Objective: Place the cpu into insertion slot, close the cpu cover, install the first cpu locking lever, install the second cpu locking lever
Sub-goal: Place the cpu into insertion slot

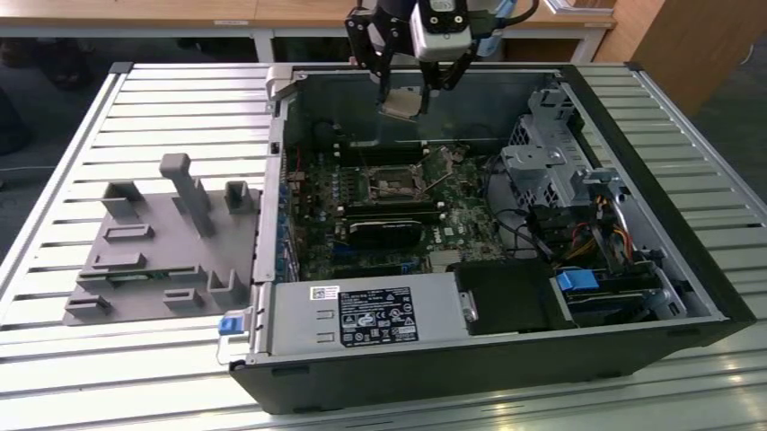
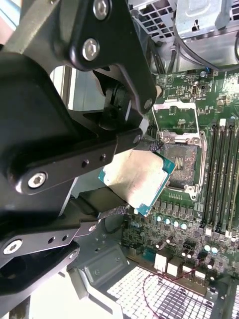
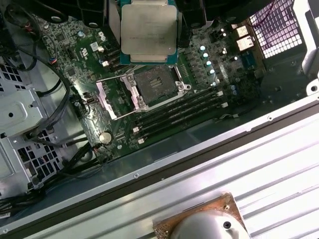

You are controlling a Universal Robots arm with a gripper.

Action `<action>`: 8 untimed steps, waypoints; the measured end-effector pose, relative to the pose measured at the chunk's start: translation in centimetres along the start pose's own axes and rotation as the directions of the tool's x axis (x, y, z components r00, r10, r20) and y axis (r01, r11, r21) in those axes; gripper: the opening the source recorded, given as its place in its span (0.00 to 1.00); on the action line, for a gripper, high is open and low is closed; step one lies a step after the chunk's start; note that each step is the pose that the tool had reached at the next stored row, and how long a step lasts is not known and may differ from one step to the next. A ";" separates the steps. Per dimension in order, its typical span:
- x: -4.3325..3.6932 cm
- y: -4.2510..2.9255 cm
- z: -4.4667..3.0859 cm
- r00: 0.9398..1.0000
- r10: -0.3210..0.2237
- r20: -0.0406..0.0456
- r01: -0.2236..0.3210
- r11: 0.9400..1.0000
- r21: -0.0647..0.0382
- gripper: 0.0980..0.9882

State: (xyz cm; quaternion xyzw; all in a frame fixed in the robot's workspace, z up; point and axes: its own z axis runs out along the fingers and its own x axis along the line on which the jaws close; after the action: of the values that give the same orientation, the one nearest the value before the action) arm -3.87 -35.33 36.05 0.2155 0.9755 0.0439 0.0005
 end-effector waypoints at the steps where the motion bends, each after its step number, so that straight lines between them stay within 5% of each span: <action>1: 0.00 0.00 0.01 1.000 0.005 0.000 -0.005 1.000 0.000 0.50; 8: 0.02 0.05 0.04 0.999 0.037 0.003 -0.037 0.999 -0.001 0.50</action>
State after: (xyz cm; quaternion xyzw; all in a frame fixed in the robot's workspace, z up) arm -3.87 -35.27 36.01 0.2334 0.9714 0.0438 0.0013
